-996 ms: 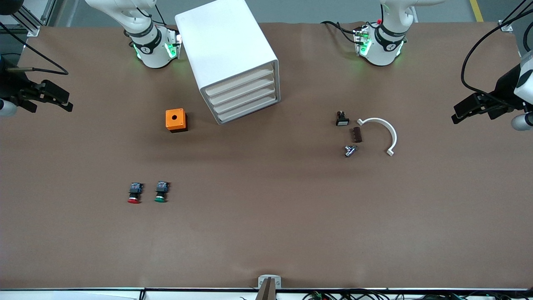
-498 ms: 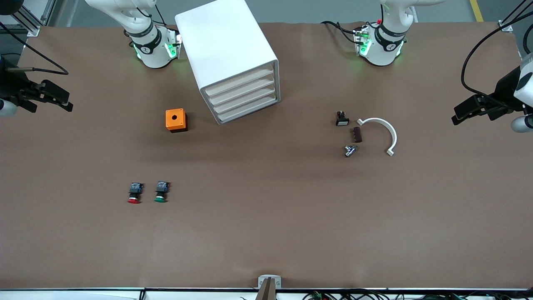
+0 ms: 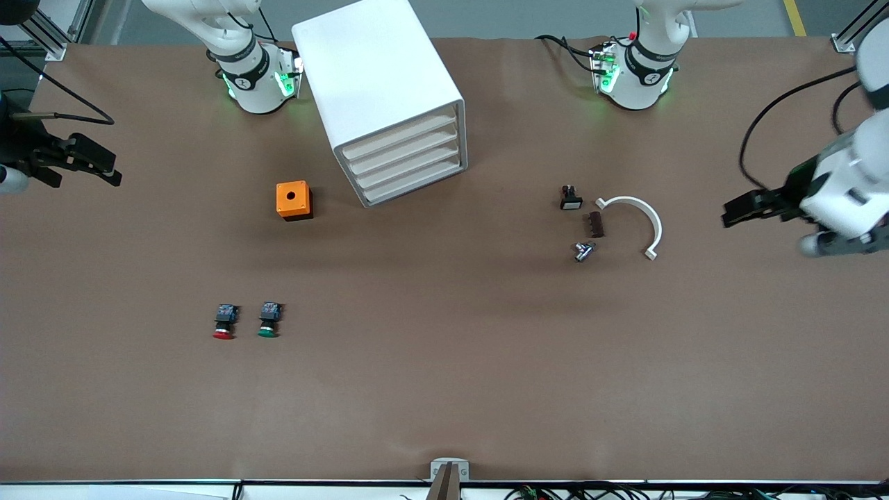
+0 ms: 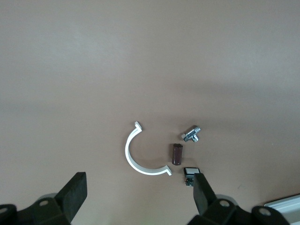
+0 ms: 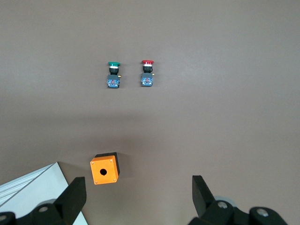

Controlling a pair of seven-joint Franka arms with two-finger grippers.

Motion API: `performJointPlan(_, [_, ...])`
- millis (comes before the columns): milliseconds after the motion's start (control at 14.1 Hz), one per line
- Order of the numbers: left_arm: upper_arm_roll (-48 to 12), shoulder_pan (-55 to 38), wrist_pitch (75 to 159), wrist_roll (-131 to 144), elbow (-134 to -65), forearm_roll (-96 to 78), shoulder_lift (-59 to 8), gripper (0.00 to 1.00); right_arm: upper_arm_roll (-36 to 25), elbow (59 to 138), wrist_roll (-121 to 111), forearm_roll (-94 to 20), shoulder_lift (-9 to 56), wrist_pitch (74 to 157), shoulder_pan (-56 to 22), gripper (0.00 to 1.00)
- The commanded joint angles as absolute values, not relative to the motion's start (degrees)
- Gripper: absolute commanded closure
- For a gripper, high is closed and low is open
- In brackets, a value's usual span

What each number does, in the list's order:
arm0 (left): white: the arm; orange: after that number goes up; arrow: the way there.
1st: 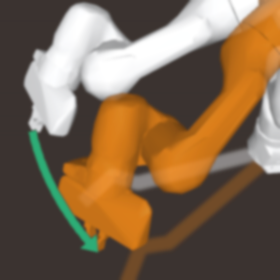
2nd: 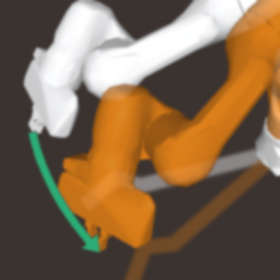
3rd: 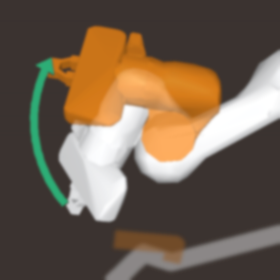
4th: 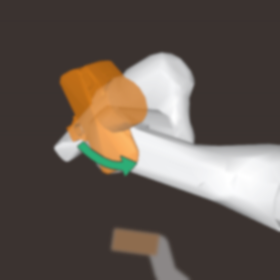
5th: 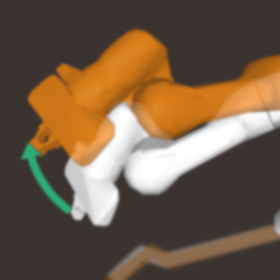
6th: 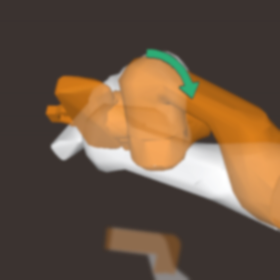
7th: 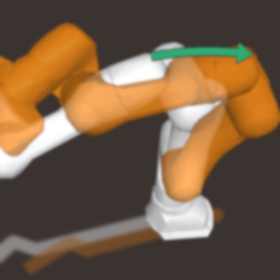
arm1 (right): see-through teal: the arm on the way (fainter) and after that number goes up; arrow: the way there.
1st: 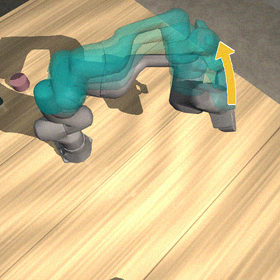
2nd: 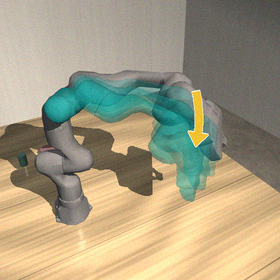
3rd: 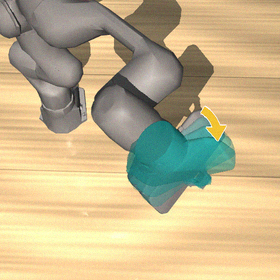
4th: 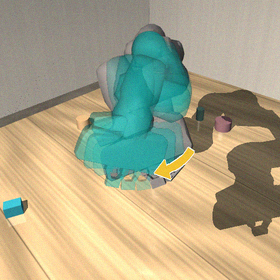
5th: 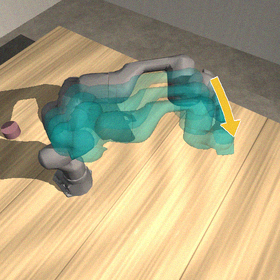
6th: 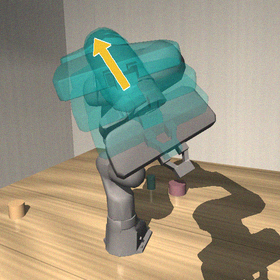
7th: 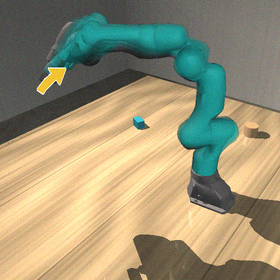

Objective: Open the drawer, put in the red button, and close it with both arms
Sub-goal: 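Reach the left gripper to the cabinet while the right gripper reaches the red button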

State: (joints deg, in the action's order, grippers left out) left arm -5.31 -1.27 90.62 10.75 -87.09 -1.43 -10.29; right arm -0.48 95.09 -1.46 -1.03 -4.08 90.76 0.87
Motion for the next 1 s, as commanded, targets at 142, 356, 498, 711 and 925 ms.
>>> performJointPlan(142, [-5.89,-7.27,90.35,16.76,-85.78,-1.85,-18.53,0.0,-0.18,94.66,-1.32,-1.32,-4.75,90.88,0.97,0.0])
performJointPlan(356, [-6.06,-11.23,89.48,25.2,-81.93,-3.77,-22.75,0.0,-0.26,93.87,-1.84,-1.14,-3.96,90.35,1.05,0.0])
performJointPlan(498, [-6.06,-12.48,86.76,30.03,-78.5,-8.5,-26.08,0.0,-0.35,94.22,-1.67,-0.62,-3.34,90.26,1.23,0.0])
performJointPlan(711, [-6.06,-14.67,83.94,43.19,-76.38,-14.66,-29.7,0.0,-0.26,93.87,-1.84,-1.31,3.74,90.7,0.79,0.0])
performJointPlan(925, [-5.89,-16.96,84.02,60.24,-73.4,-21.34,-34.52,0.0,-0.17,92.38,-2.02,-0.53,7.63,92.01,0.17,0.0])
